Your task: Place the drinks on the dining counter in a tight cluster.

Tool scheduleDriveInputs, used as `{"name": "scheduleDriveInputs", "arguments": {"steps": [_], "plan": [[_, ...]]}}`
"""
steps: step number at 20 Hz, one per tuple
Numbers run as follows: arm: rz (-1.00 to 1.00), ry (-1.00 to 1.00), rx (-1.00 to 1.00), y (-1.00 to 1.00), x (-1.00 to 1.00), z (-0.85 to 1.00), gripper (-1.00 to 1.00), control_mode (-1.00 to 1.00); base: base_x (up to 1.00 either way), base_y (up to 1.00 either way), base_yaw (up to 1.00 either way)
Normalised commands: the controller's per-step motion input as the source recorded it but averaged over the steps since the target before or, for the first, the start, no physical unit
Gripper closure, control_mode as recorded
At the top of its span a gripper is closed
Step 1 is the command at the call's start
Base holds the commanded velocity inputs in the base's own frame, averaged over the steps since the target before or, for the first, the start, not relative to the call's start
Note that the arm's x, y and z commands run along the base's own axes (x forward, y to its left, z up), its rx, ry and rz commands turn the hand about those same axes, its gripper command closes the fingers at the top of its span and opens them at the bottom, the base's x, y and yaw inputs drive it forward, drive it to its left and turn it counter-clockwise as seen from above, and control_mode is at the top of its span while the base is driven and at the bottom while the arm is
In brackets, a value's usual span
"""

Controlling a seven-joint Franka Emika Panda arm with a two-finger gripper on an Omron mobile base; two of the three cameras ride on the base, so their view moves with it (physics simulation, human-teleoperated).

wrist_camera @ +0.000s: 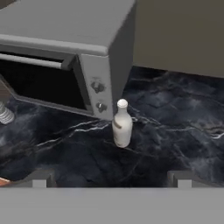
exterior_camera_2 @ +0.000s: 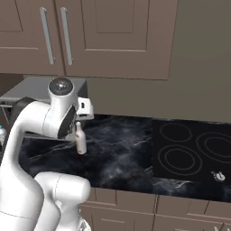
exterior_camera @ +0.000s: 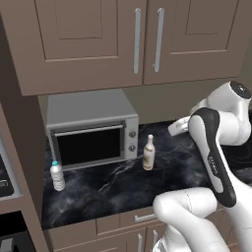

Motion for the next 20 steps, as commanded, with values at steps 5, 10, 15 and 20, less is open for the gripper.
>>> {"name": "scheduleDriveInputs", "arguments": {"steps": [5, 10, 15, 20], "plan": [[0.31, -0.39, 0.03, 0.00, 0.08, -0.52, -1.00, -1.00, 0.00, 0.00, 0.00], [0.32, -0.03, 0.05, -0.12, 0.54, 0.13, -1.00, -1.00, 0.00, 0.00, 0.00], [0.53, 0.10, 0.00, -0.13, 0.39, 0.08, -1.00, -1.00, 0.00, 0.00, 0.00], [0.20, 0.00, -0.03, -0.10, 0.21, -0.10, -1.00, -1.00, 0.00, 0.00, 0.00]]}}
